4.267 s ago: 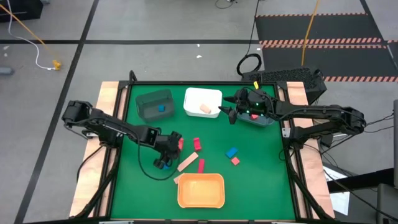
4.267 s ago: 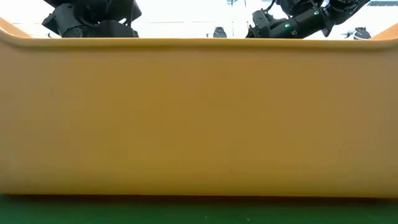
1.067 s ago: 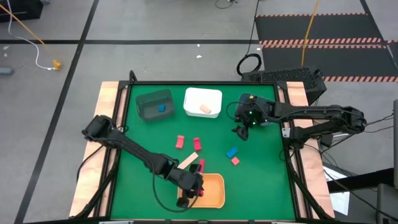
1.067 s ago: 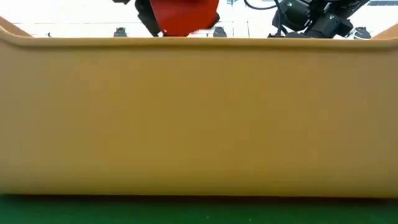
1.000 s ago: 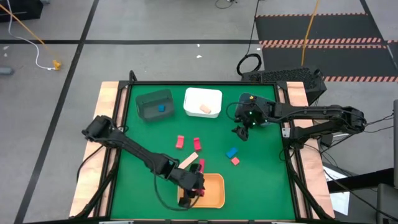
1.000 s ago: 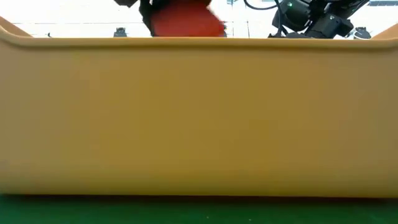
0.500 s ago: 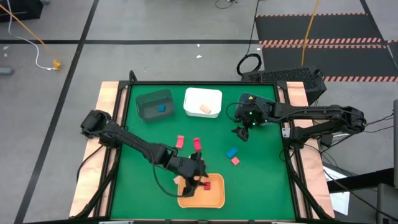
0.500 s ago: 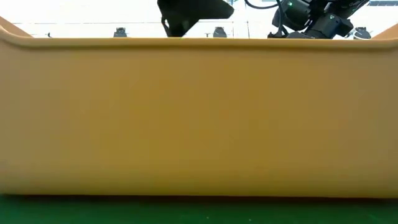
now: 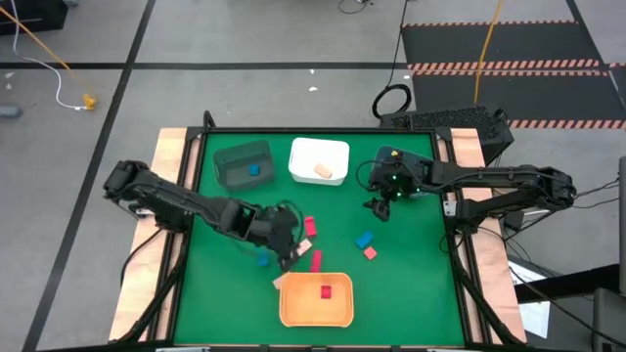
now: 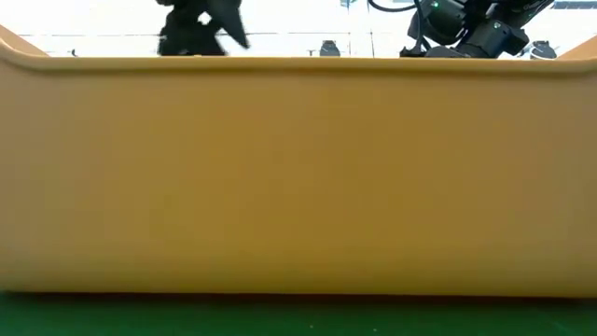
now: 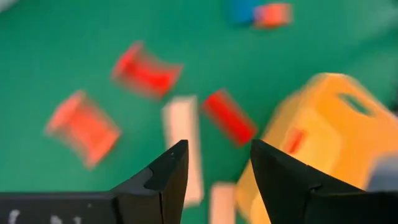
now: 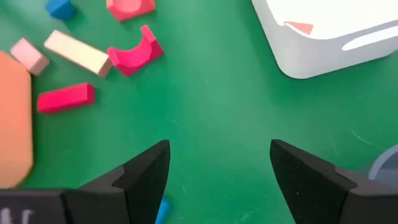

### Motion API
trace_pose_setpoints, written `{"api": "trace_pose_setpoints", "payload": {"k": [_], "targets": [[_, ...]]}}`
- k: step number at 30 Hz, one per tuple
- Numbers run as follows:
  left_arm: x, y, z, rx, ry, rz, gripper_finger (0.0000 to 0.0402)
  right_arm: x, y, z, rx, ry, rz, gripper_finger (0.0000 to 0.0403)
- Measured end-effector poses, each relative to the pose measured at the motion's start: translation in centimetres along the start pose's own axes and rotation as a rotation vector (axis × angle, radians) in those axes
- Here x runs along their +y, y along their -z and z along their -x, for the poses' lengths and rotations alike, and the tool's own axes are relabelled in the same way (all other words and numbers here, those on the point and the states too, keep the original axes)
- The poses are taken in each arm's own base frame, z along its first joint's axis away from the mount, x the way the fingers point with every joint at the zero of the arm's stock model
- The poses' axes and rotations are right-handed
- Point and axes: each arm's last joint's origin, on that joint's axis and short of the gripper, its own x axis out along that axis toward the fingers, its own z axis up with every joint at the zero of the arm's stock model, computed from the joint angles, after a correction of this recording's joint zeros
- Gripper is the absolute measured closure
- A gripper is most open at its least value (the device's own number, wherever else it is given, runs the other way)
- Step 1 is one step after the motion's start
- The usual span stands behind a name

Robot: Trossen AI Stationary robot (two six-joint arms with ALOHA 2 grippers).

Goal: Sort & place blocks by color
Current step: Put the blue block into the black bin

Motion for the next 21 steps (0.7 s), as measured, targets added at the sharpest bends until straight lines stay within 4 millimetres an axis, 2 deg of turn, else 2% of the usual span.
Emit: {"api": "trace_pose_setpoints", "payload": {"k": [3,8,16,21], "targets": [[1.0,0.8,0.3,0.108,-0.089,0.252,0.0227,0.0,-0.1,0.0,-0.009,-0.002,-0.039,0.0133],[1.8,2.9,0.4,0.199,-0.24,0.473,0.0227,0.0,-0.1,0.0,-0.011,-0.002,-0.044,0.0133],[1.7,4.9,0.4,0.21,-0.364,0.644,0.0226,0.1,-0.3,0.0,-0.032,-0.004,-0.042,0.0133],[1.7,5.1,0.0,0.097,-0.412,0.672,0.0226,0.1,-0.5,0.0,-0.055,-0.009,-0.039,0.0133]]}}
